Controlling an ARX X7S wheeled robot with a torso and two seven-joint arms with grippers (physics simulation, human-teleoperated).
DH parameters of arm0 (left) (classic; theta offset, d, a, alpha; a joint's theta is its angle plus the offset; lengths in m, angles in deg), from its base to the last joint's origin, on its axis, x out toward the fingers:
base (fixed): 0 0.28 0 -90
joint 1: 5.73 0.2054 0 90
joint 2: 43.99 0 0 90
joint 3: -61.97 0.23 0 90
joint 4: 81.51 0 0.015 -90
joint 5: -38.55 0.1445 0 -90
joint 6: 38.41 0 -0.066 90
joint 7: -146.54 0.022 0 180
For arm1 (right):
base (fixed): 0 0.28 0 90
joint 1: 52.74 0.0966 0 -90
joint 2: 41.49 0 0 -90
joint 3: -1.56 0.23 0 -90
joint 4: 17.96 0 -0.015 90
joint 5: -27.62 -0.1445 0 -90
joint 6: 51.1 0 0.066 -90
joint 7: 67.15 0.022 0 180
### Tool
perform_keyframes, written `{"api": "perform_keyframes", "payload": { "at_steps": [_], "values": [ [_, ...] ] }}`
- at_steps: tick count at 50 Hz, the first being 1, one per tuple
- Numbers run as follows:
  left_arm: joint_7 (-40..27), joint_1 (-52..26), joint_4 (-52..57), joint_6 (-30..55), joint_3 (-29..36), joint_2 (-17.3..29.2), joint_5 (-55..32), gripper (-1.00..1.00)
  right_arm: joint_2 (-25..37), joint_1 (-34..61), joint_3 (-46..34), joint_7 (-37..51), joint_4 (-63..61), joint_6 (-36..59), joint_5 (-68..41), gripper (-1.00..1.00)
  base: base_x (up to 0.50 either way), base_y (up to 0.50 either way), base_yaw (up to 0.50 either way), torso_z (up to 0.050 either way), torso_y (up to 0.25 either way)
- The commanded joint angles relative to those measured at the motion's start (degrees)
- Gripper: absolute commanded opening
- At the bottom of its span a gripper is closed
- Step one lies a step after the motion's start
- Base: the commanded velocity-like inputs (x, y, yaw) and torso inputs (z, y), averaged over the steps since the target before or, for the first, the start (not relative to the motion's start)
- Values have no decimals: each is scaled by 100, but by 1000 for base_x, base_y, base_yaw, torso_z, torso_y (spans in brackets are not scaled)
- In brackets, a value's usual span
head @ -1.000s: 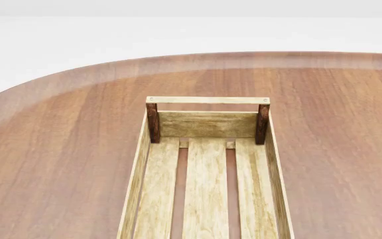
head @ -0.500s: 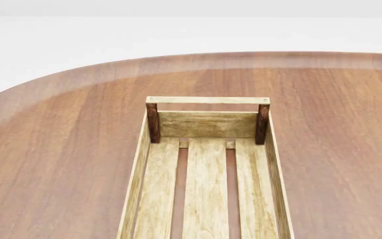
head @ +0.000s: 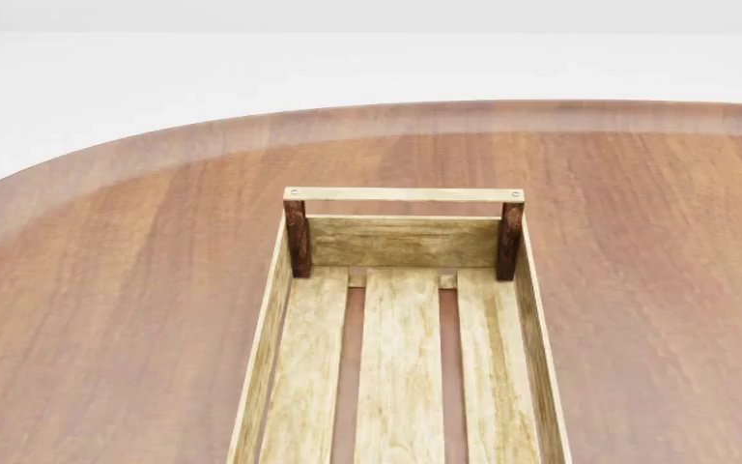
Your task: Pick up the cream cheese and put it in the tray.
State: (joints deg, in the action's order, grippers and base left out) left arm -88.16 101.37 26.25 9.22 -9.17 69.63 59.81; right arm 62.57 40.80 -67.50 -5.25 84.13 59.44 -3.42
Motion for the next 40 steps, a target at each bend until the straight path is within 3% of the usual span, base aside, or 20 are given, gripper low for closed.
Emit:
{"api": "perform_keyframes", "payload": {
  "at_steps": [1, 40],
  "values": [
    [-7, -8, 9, 31, 16, 10, -6, 100, 30, 43, 56, -50, 174, -49, -38, 100, 0, 0, 0, 0, 0],
    [-57, -39, 0, 83, 67, 37, 15, 100, 72, 266, 36, -244, 736, -184, -58, 100, 0, 0, 0, 0, 0]
  ]
}}
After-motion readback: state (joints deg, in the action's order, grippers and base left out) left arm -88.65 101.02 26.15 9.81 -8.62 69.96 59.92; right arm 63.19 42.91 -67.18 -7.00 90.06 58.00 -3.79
